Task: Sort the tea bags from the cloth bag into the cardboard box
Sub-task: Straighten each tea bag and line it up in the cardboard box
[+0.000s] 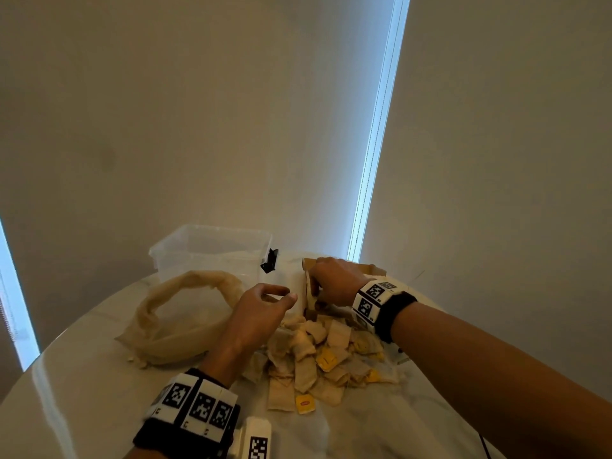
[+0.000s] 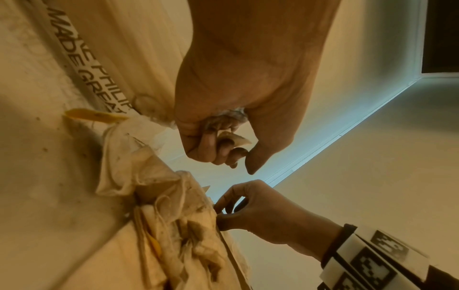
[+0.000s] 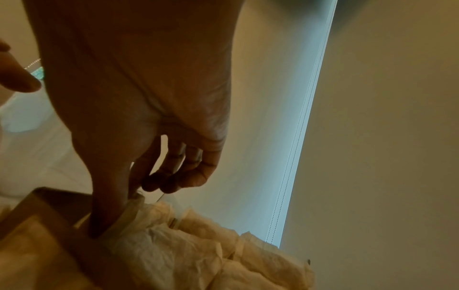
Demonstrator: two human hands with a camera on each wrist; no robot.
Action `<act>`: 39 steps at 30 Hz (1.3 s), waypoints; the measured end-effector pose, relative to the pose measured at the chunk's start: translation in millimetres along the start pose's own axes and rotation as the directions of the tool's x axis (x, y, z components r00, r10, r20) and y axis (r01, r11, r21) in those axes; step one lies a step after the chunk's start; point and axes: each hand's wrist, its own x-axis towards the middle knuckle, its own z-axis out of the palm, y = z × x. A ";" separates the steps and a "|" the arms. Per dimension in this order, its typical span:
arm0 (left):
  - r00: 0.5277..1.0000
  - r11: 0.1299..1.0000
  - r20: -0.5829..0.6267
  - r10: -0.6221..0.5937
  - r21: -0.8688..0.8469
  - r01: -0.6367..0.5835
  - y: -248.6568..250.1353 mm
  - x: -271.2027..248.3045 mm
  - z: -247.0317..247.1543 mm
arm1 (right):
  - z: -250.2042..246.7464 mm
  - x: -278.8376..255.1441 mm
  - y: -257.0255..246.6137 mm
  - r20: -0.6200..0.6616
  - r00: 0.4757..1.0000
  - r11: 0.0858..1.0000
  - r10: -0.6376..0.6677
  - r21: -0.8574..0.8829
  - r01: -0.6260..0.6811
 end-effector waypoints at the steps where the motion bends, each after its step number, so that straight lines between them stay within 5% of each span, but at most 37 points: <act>1: 1.000 1.000 0.001 0.005 0.003 -0.005 0.5 -0.2 0.0 | 3.2 0.9 -0.3 0.005 1.000 1.000 0.013 0.001 -0.013; 5: 0.998 0.999 0.053 0.032 0.029 -0.033 3.0 -0.2 -0.8 | 10.3 1.5 -1.2 -0.012 0.999 0.999 0.044 0.009 -0.044; 9: 0.957 0.973 0.290 -0.028 0.227 -0.040 12.8 7.6 4.1 | 10.6 0.8 3.2 0.003 0.998 0.998 0.060 0.037 -0.060; 13: 0.892 0.756 0.441 -0.094 0.615 -0.225 31.7 12.9 23.3 | 6.8 -1.6 8.0 0.011 0.999 0.995 0.053 0.078 -0.054; 18: 0.890 0.526 0.432 -0.148 0.796 -0.299 34.2 16.5 34.7 | 8.6 0.6 9.4 0.029 0.997 0.991 0.070 0.113 -0.073; 23: 0.940 0.516 0.340 -0.003 0.806 -0.290 29.2 29.2 31.6 | 17.2 9.2 5.0 0.025 0.999 0.998 0.023 0.058 -0.024; 33: 0.922 0.512 0.378 -0.084 0.810 -0.286 18.2 41.6 24.9 | 21.8 13.4 -1.4 0.004 0.995 0.995 0.097 0.035 -0.097; 39: 0.920 0.605 0.376 -0.107 0.759 -0.240 20.2 38.8 20.2 | 6.3 0.4 -1.7 0.010 0.994 0.991 0.105 0.083 -0.106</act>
